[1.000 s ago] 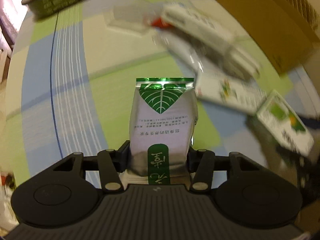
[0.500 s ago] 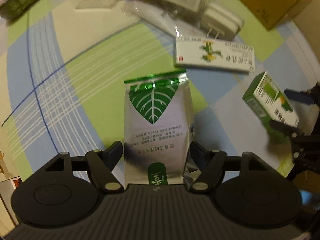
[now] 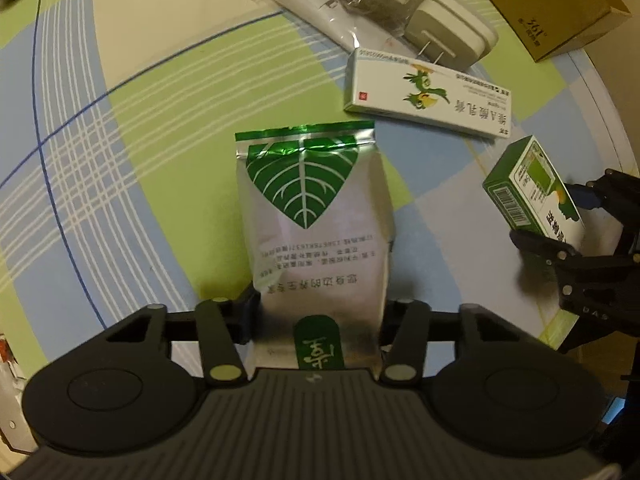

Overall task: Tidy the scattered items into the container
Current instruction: 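Grasp the silver-green foil tea bag with the left tool and lift it, then carry both held items to the cardboard box and lower them inside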

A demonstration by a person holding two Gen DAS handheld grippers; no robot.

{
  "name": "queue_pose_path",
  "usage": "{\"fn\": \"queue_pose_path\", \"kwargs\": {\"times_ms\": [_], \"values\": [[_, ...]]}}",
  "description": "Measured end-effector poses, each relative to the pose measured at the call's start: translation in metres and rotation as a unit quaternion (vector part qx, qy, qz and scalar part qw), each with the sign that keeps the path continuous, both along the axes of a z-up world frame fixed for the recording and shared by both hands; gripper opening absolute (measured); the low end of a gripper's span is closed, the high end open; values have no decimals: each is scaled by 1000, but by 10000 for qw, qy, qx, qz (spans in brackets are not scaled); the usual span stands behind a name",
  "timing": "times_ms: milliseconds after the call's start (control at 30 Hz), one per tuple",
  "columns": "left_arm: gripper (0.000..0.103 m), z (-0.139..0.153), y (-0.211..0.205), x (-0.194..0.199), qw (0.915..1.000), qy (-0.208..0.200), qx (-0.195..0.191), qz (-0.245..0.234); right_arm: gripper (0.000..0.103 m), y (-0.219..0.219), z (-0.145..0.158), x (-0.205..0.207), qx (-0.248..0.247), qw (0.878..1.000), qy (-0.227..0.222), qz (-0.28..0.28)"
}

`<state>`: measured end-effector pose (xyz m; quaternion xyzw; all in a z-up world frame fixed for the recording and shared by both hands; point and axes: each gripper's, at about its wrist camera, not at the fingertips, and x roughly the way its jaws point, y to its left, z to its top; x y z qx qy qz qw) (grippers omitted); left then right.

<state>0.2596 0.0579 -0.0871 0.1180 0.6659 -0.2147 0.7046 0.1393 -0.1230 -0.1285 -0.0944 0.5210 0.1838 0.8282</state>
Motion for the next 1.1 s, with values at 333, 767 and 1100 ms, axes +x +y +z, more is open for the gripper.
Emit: {"fn": "queue_pose_path", "kwargs": {"times_ms": [333,767,1100], "values": [[40,44,6,-27,9982,-502,-70,310,58,-15,36,-12,175,9993,-302,-139],[40,124,-52,-37,9933,-1111,-311,-2,58,-60,104,-23,375,9932,-924,-606],[40,165,-148,-16,9869,-1414,-560,-546,58,-130,151,3,625,9828,-1313,-1142]]}}
